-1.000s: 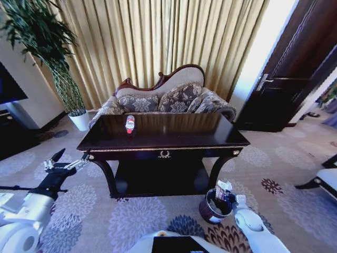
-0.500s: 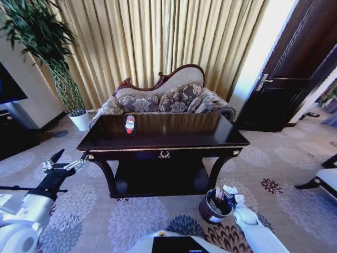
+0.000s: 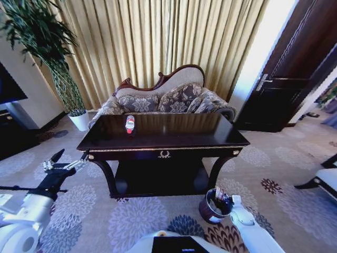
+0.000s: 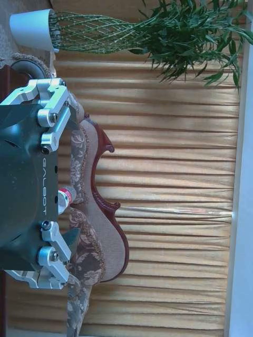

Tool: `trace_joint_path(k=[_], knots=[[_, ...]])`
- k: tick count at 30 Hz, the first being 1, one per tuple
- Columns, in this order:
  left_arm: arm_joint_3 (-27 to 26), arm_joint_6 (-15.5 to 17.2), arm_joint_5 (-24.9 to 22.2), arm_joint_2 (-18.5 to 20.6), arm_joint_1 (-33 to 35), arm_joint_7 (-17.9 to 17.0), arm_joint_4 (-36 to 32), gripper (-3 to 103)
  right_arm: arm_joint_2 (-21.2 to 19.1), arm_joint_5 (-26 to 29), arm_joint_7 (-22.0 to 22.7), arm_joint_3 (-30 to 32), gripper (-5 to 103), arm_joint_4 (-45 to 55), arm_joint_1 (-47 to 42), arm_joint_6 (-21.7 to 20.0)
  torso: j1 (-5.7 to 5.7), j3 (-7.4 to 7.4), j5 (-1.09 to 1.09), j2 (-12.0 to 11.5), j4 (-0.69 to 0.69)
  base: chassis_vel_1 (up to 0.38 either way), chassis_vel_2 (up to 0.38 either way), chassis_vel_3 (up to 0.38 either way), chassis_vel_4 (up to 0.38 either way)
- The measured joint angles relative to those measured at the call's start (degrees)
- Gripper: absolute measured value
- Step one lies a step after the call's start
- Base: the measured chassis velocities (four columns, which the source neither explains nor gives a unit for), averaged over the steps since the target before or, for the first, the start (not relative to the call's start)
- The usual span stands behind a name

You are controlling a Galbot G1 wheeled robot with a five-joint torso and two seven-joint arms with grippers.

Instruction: Move to the front of the table and place the trash on the table into the trash bin.

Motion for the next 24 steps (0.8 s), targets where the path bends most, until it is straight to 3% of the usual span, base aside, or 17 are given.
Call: trace_joint_path(k=[1,3,6,20,23,24], knots=[[0.0,0.0,0.0,-0.1,0.0,0.0,0.0,100,-0.1,0.0,0.0,0.1,80,0.1,-0.1,0.0,0.0,0.0,0.0,0.0,0.0,0.0,0.0,0.0,0.0],[0.0,0.0,0.0,0.0,0.0,0.0,0.0,100,-0.1,0.1,0.0,0.1,90,0.1,-0.2,0.0,0.0,0.0,0.0,0.0,0.0,0.0,0.0,0.0,0.0],[-0.1,-0.1,0.0,0.1,0.0,0.0,0.0,100,-0.1,0.1,0.0,0.1,99,0.1,-0.2,0.0,0.0,0.0,0.0,0.0,0.0,0.0,0.0,0.0,0.0],[-0.2,-0.1,0.0,0.1,0.1,0.0,0.0,100,0.4,1.3,-0.1,0.7,100,0.9,-0.8,-0.1,0.0,0.0,0.0,0.0,0.0,0.0,0.0,0.0,0.0],[-0.4,-0.3,-0.2,0.1,0.2,0.0,0.0,100,0.4,2.4,-0.2,1.6,100,2.7,-1.5,0.1,0.0,0.0,0.01,0.0,-0.01,0.0,0.0,0.0,0.0],[-0.5,-0.6,-0.5,0.1,0.3,0.0,0.0,100,0.3,5.5,-0.3,2.6,100,6.8,-2.6,0.1,0.0,0.0,0.02,0.0,-0.01,0.0,0.0,0.0,0.0]])
